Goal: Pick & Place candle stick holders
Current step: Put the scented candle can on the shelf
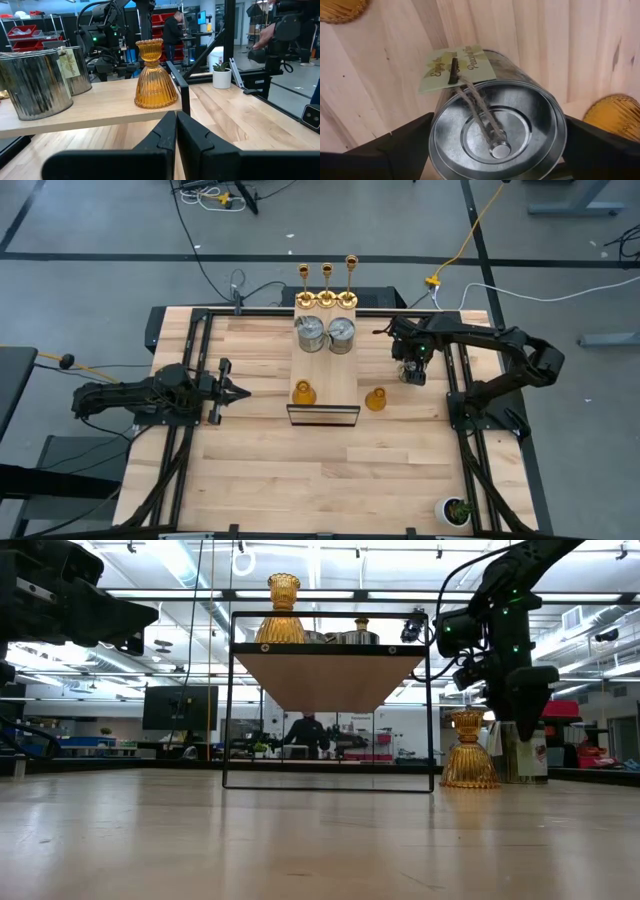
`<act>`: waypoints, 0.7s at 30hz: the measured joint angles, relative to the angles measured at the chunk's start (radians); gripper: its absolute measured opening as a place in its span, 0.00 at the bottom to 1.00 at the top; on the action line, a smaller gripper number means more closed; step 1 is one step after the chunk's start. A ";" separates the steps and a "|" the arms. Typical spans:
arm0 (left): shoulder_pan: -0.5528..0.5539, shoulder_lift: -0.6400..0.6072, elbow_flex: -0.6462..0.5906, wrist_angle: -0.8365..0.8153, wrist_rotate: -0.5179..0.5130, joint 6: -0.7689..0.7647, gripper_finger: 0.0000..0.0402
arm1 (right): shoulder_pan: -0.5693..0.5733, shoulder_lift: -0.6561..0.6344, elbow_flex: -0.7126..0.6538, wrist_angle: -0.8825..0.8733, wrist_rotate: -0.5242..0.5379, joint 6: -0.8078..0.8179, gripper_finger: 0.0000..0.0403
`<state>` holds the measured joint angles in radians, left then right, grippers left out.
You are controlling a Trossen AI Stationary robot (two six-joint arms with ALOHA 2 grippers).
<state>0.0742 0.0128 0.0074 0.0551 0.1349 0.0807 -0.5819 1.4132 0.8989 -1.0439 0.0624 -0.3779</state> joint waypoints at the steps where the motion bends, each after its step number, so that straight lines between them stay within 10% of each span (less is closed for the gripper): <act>1: 0.000 0.000 0.000 0.000 0.000 0.000 0.05 | 0.000 0.000 0.000 0.000 0.000 0.000 0.95; 21: 0.000 0.000 0.000 0.000 0.000 0.000 0.05 | 0.007 -0.017 0.000 -0.035 -0.001 0.003 0.91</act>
<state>0.0742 0.0128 0.0071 0.0555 0.1352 0.0811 -0.5751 1.3963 0.8988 -1.0791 0.0616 -0.3752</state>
